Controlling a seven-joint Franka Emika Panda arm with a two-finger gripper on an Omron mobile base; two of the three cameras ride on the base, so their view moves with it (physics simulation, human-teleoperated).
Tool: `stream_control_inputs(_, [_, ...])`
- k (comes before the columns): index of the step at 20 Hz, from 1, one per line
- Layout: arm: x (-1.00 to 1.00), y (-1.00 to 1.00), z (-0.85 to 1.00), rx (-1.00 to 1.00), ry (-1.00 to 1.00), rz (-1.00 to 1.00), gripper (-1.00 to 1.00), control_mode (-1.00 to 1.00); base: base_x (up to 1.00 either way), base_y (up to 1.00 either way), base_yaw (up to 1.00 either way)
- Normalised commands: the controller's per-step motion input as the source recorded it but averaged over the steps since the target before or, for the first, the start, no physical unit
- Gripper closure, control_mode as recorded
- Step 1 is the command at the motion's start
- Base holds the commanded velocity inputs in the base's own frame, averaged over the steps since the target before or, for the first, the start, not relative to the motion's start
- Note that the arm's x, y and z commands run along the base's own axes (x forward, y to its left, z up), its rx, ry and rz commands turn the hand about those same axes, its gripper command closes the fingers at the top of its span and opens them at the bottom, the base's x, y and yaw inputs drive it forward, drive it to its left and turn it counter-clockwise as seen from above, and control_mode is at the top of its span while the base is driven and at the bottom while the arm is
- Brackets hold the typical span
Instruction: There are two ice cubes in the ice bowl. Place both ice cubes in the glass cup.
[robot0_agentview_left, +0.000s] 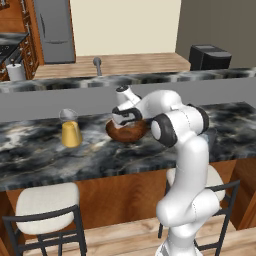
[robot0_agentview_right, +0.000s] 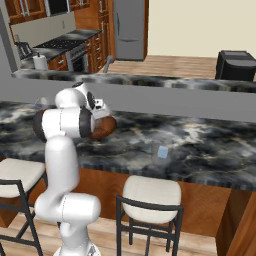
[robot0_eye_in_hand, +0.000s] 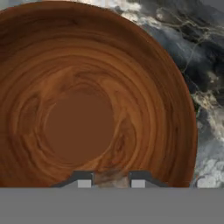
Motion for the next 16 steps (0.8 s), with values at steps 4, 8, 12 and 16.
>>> stream_control_inputs(4, [-0.11, -0.28, 1.00, 0.02, -0.03, -0.06, 1.00, -1.00, 0.00, 0.00, 0.00])
stream_control_inputs(8, [-0.21, -0.60, 0.92, 0.06, 0.00, -0.10, 1.00, -1.00, 0.00, 0.00, 0.00])
stream_control_inputs(12, [-0.48, -0.99, 0.39, 0.18, 0.02, -0.12, 1.00, -1.00, 0.00, 0.00, 0.00])
stream_control_inputs(16, [-0.52, -0.91, 0.10, 0.17, 0.00, -0.11, 1.00, -1.00, 0.00, 0.00, 0.00])
